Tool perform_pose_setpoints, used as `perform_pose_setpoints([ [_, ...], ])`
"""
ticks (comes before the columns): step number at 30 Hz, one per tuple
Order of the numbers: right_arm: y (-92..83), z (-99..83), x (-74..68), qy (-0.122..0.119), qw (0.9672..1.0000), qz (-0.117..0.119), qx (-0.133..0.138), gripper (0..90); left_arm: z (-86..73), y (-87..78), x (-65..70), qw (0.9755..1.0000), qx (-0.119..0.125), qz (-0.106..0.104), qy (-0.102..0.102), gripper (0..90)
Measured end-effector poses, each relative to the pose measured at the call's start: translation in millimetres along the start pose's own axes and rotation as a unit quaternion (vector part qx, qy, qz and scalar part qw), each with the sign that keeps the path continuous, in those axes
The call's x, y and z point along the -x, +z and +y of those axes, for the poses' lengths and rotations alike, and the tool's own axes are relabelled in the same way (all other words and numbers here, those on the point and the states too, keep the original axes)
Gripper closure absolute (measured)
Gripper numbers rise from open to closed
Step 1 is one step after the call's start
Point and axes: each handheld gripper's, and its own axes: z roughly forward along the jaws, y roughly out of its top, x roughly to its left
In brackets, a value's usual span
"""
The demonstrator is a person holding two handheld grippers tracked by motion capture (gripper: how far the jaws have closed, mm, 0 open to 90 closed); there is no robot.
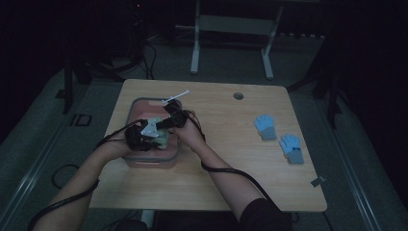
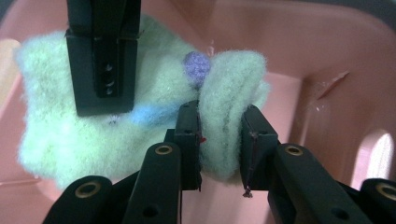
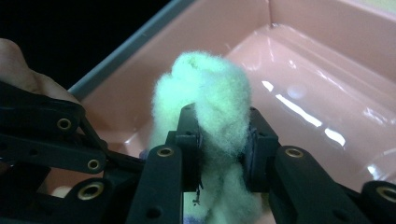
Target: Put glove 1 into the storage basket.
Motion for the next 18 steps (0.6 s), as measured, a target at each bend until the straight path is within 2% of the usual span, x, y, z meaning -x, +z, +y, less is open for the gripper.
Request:
perform_pose_setpoints([
  [5,1.7,1.2,0.2,0.001,0.9998,-0.012,-0.013,70.8,1.2,6.2,-3.7,0.9999,-0.012,-0.009,-0.006,72.2],
  [7,1.7,3.4,0.4,0.000,0.9994,-0.026,-0.020,67.8,3.8,9.2,-6.6,0.9997,-0.017,-0.010,-0.012,72.0],
  [11,0.6,5.8,2.8,0.004,0.9991,-0.026,-0.033,65.3,6.6,11.4,-7.7,0.9994,-0.025,-0.016,-0.016,68.9],
  [12,-0.7,6.3,5.1,0.001,0.9986,-0.031,-0.043,58.3,9.2,15.3,-8.0,0.9989,-0.039,-0.020,-0.018,61.7],
  [14,-2.2,5.2,8.8,0.008,0.9984,-0.030,-0.047,55.0,10.0,16.9,-7.8,0.9986,-0.045,-0.014,-0.024,52.8],
  [15,-2.2,5.2,8.8,0.008,0.9984,-0.030,-0.047,55.0,10.0,16.9,-7.8,0.9986,-0.045,-0.014,-0.024,50.0],
  [16,-5.0,4.0,10.8,0.008,0.9986,-0.028,-0.045,52.8,10.5,16.5,-7.5,0.9983,-0.044,-0.018,-0.033,47.6],
  [18,-8.3,2.8,11.7,0.005,0.9987,-0.028,-0.042,51.4,10.9,14.1,-6.4,0.9983,-0.040,-0.017,-0.038,46.4],
])
